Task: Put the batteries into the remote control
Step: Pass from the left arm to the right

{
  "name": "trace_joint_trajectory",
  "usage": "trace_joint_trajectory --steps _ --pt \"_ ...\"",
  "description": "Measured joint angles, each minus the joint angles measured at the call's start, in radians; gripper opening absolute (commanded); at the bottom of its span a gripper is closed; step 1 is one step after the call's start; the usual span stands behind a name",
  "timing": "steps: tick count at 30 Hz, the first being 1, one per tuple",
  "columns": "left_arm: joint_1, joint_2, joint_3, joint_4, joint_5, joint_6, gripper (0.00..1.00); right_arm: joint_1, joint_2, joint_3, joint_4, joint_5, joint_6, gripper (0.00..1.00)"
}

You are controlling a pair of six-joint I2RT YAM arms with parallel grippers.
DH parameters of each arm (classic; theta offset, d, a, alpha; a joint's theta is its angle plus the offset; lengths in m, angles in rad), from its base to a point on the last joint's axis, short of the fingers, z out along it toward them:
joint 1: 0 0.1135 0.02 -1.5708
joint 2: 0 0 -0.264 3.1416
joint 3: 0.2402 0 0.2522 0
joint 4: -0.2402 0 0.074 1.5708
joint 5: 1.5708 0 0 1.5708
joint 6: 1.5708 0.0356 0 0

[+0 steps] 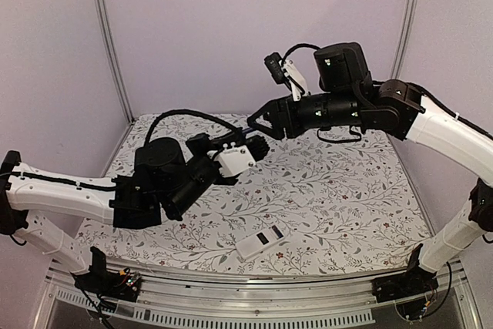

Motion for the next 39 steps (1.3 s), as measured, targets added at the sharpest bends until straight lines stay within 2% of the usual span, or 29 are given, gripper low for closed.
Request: trace_joint_trajectory --steps 7,15,26,33,39 --pt "-0.006 0.000 0.000 -0.001 0.000 0.008 0.00 0.000 0.034 0.018 -0.009 -0.079 0.013 0.48" --pt "-0.008 -0.001 -0.050 -0.073 0.010 -0.049 0.00 -0.001 0.041 0.015 -0.023 -0.085 0.015 0.49" --pt "-0.009 -0.003 -0.124 -0.152 0.090 -0.069 0.00 -0.031 0.042 -0.072 -0.060 -0.125 0.021 0.43" --pt "-0.010 -0.035 -0.221 -0.105 0.140 0.010 0.00 -0.029 0.064 -0.117 -0.068 -0.230 0.031 0.41" --pt "-0.018 -0.067 -0.352 0.060 0.178 0.208 0.00 -0.026 0.069 -0.156 -0.081 -0.256 0.039 0.40"
